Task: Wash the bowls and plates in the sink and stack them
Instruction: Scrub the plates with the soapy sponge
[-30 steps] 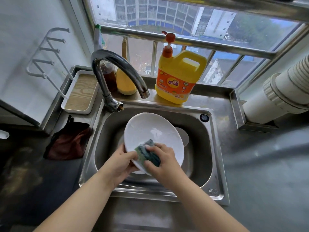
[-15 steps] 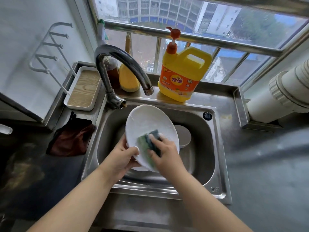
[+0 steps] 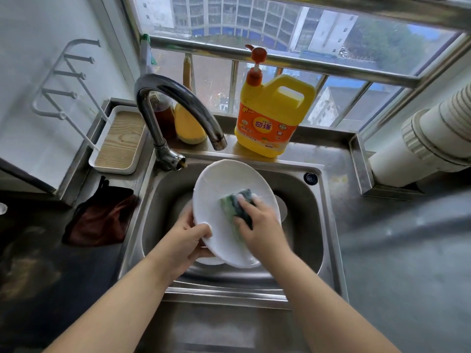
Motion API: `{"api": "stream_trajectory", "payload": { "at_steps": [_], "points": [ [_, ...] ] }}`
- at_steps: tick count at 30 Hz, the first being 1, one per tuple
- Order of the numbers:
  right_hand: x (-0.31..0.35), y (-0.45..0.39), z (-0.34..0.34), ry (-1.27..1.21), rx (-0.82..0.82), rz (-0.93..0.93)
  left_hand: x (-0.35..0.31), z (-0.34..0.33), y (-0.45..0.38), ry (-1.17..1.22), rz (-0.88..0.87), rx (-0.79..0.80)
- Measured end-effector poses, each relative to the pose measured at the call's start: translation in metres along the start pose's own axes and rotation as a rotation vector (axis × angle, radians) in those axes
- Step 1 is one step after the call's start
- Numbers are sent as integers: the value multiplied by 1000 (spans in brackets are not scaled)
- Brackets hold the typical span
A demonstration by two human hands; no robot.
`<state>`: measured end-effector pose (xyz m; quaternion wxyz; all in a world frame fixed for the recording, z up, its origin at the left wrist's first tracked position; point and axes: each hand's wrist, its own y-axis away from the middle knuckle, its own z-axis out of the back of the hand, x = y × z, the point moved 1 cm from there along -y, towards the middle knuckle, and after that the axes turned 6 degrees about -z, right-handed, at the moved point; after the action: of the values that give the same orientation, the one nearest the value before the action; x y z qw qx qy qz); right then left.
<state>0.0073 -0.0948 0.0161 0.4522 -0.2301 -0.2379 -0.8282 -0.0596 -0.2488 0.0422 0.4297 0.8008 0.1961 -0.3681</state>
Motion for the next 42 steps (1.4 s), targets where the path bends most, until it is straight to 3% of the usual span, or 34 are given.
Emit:
{"api": "stream_trajectory", "payload": {
  "at_steps": [3, 6, 11, 15, 21, 24, 29, 33, 36, 38, 42],
  "points": [
    [16, 18, -8, -65, 109, 161, -2, 2, -3, 49, -12, -34],
    [-5, 30, 4, -23, 184, 172, -2, 10, -3, 76, -7, -74],
    [-47, 3, 28, 174, 13, -24, -5, 11, 3, 28, 27, -26],
    [-12, -19, 24, 89, -103, -45, -4, -1, 0, -17, 26, 34],
    [20, 15, 0, -68, 109, 257, -4, 5, -2, -3, -7, 20],
    [-9, 26, 9, -23, 170, 218, -5, 15, -3, 20, -12, -27],
    [-41, 16, 31, 226, 96, 61, -14, 26, -12, -2, -15, -93],
    [-24, 27, 35, 133, 169, 174, -27, 32, -28, -58, 8, -208],
    [-23, 38, 28, 224, 271, 256, -31, 37, -35, -121, 40, -210],
    [-26, 39, 22, 377, 163, 376, -29, 38, -36, -126, 85, -210],
    [-26, 36, 14, 371, -127, 446, -26, 30, -31, -43, 97, -197]
  ]
}}
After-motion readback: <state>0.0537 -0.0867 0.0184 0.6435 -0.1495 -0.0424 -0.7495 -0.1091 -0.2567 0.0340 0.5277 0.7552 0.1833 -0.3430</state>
